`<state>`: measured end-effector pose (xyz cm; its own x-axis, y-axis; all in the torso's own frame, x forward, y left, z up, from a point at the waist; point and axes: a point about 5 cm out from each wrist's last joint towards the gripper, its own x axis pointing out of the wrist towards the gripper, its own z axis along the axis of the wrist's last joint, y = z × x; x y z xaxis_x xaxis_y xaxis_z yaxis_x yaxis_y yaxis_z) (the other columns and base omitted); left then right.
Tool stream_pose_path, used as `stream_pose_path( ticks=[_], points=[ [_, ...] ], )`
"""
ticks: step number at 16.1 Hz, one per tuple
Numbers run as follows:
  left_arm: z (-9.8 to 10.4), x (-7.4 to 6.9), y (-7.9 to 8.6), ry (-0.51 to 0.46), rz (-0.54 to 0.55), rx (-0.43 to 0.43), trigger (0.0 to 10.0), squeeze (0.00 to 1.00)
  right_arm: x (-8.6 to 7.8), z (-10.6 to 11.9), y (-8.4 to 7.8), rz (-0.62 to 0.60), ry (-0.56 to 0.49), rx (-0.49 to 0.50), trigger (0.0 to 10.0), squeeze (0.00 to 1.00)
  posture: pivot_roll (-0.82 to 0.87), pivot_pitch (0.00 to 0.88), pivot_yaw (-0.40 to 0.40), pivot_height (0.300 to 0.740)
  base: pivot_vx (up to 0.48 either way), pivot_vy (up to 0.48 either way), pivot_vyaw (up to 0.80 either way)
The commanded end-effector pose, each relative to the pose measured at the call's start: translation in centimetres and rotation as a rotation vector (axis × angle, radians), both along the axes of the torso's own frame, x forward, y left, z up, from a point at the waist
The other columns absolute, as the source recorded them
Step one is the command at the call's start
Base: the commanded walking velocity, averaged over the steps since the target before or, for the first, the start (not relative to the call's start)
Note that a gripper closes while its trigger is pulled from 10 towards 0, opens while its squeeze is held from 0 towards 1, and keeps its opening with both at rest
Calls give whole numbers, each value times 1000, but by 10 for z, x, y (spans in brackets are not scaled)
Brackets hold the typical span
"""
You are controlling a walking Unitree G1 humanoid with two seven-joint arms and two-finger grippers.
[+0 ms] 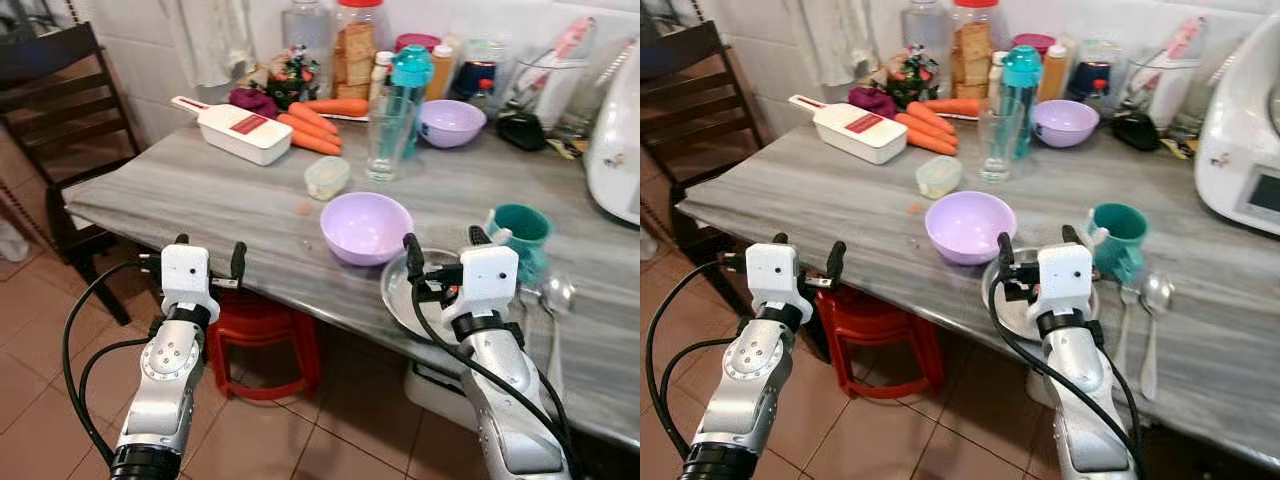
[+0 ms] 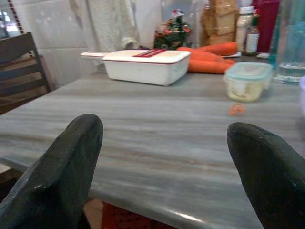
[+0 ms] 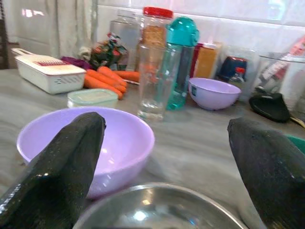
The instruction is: Setting the table
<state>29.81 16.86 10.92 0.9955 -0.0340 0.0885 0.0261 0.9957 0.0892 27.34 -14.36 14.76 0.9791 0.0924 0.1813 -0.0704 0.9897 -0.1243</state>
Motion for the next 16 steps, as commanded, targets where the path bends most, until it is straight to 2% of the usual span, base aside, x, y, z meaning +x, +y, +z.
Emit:
stream_pose_path(
  ticks=[1,9,11,14,16],
  points=[
    [0,2,3,0,22,15,10000,0,2,4,3,17,-15,-4,10000,0,-75,0,9,740,0,0,800],
    [-1,3,6,-5,66,41,10000,0,3,5,10,54,-25,-4,10000,0,-73,0,9,740,0,0,800],
    [3,3,17,-26,133,88,10000,0,3,5,11,62,-26,4,10000,0,-63,0,8,740,0,0,800],
    [4,1,24,-32,163,109,10000,0,3,6,12,70,-29,17,10000,0,-55,0,8,740,0,0,0],
    [2,-2,25,-28,166,114,10000,0,4,6,13,76,-30,14,10000,0,-49,0,8,740,0,0,675]
  ],
)
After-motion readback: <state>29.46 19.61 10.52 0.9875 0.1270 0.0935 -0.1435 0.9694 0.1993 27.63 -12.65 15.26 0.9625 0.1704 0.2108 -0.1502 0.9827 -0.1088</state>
